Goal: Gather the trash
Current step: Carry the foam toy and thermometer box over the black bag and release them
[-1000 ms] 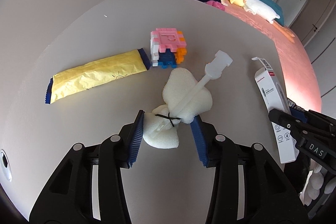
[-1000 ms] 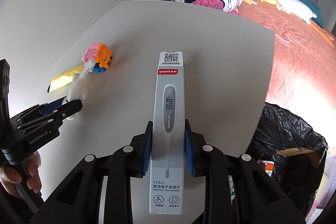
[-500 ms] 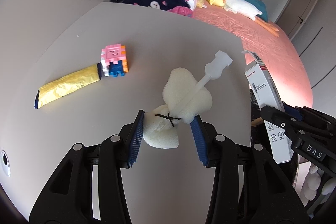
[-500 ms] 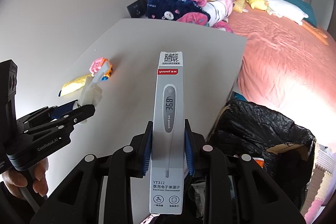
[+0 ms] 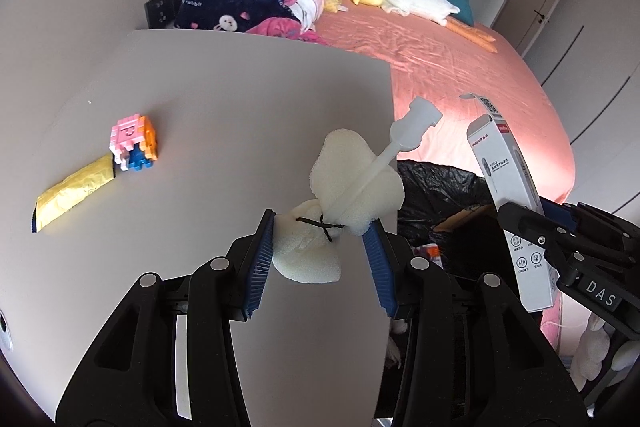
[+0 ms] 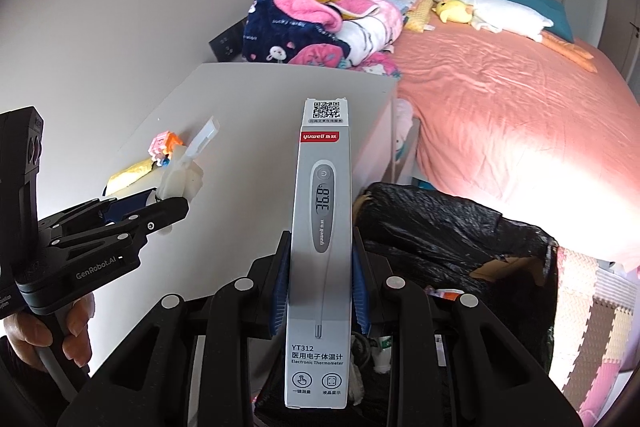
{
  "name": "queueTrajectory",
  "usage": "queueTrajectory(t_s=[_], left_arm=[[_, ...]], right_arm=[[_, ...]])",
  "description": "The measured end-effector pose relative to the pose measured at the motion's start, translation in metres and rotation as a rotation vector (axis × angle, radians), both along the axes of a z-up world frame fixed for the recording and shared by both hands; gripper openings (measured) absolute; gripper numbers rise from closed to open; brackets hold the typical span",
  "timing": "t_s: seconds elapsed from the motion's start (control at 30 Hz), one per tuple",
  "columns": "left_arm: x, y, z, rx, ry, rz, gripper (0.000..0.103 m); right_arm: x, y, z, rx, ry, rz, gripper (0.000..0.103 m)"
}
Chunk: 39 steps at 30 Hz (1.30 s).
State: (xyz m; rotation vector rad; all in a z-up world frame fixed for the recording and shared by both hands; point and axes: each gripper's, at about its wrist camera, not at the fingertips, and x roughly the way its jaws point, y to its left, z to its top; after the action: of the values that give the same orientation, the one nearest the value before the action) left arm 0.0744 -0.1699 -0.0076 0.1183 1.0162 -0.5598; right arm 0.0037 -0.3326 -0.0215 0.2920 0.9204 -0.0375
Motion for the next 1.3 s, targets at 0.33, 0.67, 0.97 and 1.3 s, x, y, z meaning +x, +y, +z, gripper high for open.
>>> queueTrajectory(t_s=[0.33, 0.67, 0.97, 1.3], left_arm=[[-0.011, -0.041, 0.001, -0.007, 0.012, -0.092, 0.044], [-0.015, -0.079, 0.002, -0.011, 0.016, -0.182, 0.044], [-0.021, -0.099, -0.003, -0.038, 0.055, -0.272, 0.046], [-0.044, -0.113, -0.003, -0.079, 0.085, -0.448, 0.097]], right_arm=[[-0.025, -0.032, 0.006, -0.005, -0.014, -0.08, 0.029], [-0.046, -0.065, 0.011, -0.003, -0.029, -0.165, 0.029], [-0.061, -0.086, 0.015, -0.003, -0.043, -0.219, 0.029], [-0.096, -0.102, 0.047, -0.046, -0.228, -0.335, 0.08]])
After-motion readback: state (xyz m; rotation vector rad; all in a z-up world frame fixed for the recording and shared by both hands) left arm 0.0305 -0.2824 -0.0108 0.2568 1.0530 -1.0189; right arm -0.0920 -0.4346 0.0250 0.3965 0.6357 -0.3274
